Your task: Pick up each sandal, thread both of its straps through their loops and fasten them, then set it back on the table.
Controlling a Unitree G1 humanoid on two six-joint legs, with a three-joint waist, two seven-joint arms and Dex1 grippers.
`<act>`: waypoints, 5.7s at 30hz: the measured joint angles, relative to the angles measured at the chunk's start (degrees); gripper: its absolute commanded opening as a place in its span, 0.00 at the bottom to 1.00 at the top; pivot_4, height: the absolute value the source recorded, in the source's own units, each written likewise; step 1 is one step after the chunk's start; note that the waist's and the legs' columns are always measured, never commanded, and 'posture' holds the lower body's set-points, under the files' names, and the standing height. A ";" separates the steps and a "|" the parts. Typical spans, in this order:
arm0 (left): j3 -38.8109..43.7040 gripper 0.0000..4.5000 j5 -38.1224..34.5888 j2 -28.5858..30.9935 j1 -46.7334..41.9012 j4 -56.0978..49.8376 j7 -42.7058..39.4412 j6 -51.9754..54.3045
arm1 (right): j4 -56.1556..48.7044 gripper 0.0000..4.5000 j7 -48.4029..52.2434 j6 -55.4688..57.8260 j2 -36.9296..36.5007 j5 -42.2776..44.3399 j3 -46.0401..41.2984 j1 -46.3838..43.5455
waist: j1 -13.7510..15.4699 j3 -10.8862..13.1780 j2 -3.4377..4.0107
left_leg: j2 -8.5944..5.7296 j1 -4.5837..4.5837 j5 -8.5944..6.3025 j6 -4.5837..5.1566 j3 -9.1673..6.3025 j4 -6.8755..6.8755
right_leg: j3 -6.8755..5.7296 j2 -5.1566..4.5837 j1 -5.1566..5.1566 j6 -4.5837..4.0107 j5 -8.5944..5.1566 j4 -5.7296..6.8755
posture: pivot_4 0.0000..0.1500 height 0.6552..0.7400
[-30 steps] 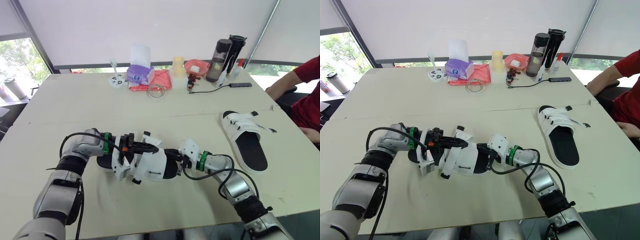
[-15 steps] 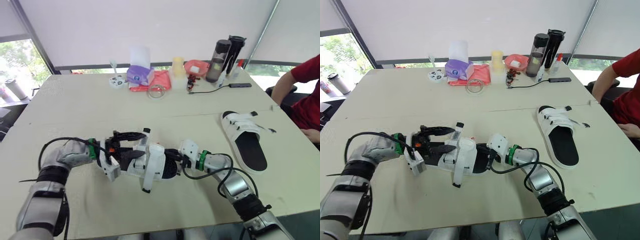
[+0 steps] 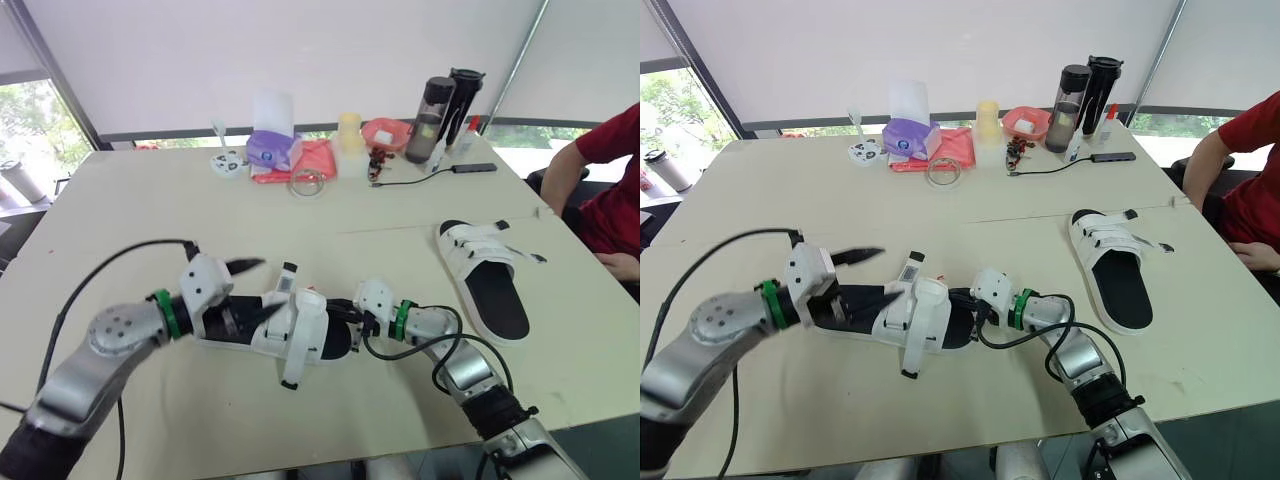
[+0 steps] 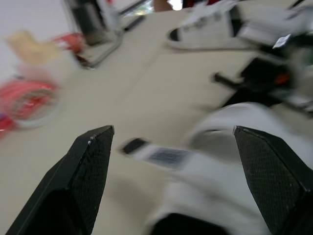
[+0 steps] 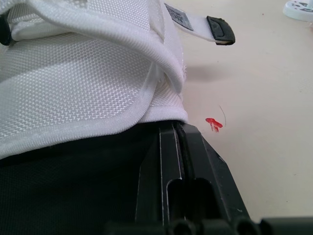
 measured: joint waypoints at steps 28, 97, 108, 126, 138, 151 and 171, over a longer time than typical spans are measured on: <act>-4.81 0.90 -1.64 -2.00 3.61 4.43 -13.21 16.73 | -6.12 0.00 0.79 2.10 -2.59 0.00 -0.86 3.65 | 0.83 -0.16 0.27 | 0.03 -0.25 -0.35 -0.12 0.07 -0.16 | 0.02 -0.06 -0.17 -0.29 -0.17 -0.39 | 1.00 1.00; -8.13 0.01 -6.89 -18.73 -32.68 32.98 -22.03 43.98 | -10.84 0.00 -3.47 5.25 -2.76 -1.10 -0.96 6.77 | 1.76 -0.21 0.13 | -0.02 -0.10 -0.30 -0.02 0.00 0.06 | -0.07 -0.02 0.02 -0.18 -0.24 -0.16 | 1.00 1.00; -6.26 0.01 -7.16 -20.23 -32.73 32.67 -21.46 48.25 | -10.89 0.00 -3.63 5.25 -2.76 -1.14 -0.95 6.84 | 1.75 -0.21 0.13 | -0.02 -0.10 -0.30 -0.01 0.01 0.07 | -0.07 -0.02 0.03 -0.17 -0.24 -0.16 | 1.00 1.00; -9.53 0.01 -2.01 -17.60 -28.79 26.60 -22.99 40.60 | -10.89 0.00 -4.07 5.25 -2.40 -1.34 -0.76 6.94 | 1.76 -0.26 0.19 | -0.02 -0.09 -0.30 -0.03 0.01 0.06 | -0.06 -0.03 0.03 -0.18 -0.24 -0.18 | 1.00 1.00; -11.33 0.01 5.23 -17.36 -25.37 24.65 -26.04 24.92 | -10.87 0.00 -4.20 5.27 -2.39 -1.54 -0.77 7.02 | 1.78 -0.39 0.18 | -0.02 -0.09 -0.31 -0.02 0.01 0.06 | -0.05 -0.04 0.04 -0.19 -0.25 -0.18 | 1.00 1.00; -7.50 0.01 3.99 -18.47 -20.20 20.42 -22.83 21.86 | -10.58 0.00 -4.23 5.26 -2.09 -1.54 -0.69 6.81 | 1.76 -0.39 0.17 | -0.01 -0.09 -0.30 0.00 0.01 0.07 | -0.06 -0.03 0.03 -0.19 -0.25 -0.17 | 1.00 1.00; -9.53 0.01 13.02 -15.68 -13.76 18.31 -29.00 -0.45 | -10.31 0.00 -4.06 5.26 -1.93 -1.63 -0.65 6.65 | 1.73 -0.49 0.27 | 0.01 -0.08 -0.31 -0.01 0.03 0.04 | -0.05 -0.03 0.02 -0.23 -0.27 -0.18 | 1.00 1.00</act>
